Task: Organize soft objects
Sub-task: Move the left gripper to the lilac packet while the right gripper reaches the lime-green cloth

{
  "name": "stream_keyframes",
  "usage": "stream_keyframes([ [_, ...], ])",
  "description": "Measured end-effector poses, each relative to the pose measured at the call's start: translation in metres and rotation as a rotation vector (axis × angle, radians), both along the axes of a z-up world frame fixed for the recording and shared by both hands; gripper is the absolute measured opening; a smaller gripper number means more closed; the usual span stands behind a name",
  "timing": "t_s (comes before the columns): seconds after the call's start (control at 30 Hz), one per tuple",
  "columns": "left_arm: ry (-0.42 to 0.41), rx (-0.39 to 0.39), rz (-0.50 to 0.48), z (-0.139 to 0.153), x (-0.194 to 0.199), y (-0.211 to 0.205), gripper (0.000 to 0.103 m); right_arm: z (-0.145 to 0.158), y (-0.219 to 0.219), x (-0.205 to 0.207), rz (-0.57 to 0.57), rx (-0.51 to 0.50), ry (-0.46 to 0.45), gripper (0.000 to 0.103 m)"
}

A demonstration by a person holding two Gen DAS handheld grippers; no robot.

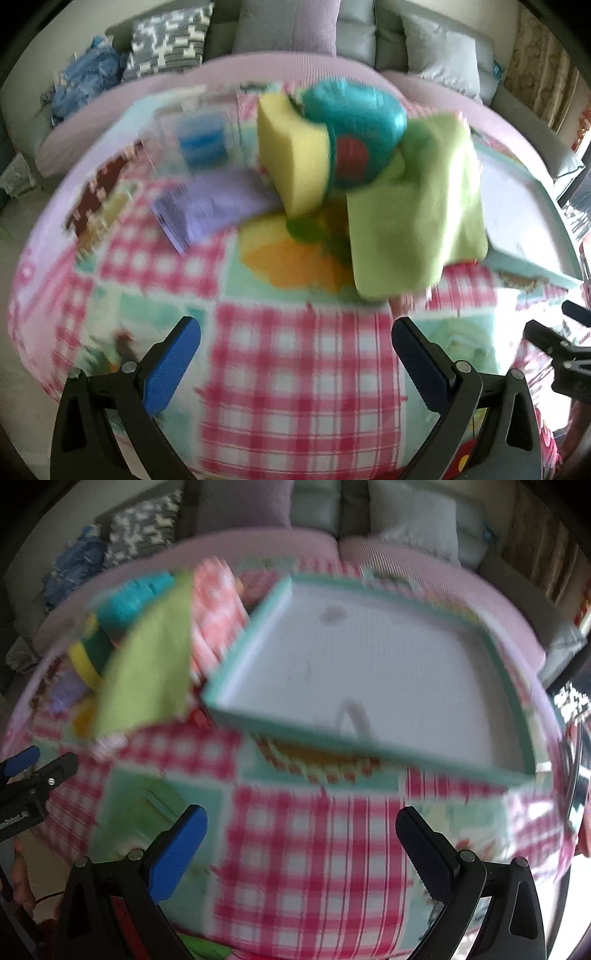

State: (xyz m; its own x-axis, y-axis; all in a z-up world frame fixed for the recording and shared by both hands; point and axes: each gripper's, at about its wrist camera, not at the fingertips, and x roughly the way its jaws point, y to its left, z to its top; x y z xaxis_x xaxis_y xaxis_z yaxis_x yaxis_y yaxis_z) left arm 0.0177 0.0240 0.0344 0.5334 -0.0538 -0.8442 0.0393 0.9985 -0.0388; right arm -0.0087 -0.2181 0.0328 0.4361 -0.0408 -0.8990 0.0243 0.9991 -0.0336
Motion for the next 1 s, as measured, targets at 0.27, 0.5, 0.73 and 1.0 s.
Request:
stream_keyframes([
  [0.27,-0.059,0.042,0.063,0.029,0.024,0.042,0.103,0.060,0.024,0.028,0.084,0.074,-0.175,0.103],
  [0.5,-0.029,0.044,0.044,0.026,0.059,0.065,0.103,0.069,0.062,0.057,0.179,0.089,-0.192,0.103],
  [0.73,-0.003,0.132,-0.066,0.011,0.090,0.063,0.103,0.052,0.086,0.075,0.230,0.093,-0.136,0.103],
  [1.0,0.019,0.199,-0.170,-0.003,0.112,0.055,0.103,0.042,0.099,0.091,0.250,0.100,-0.114,0.096],
])
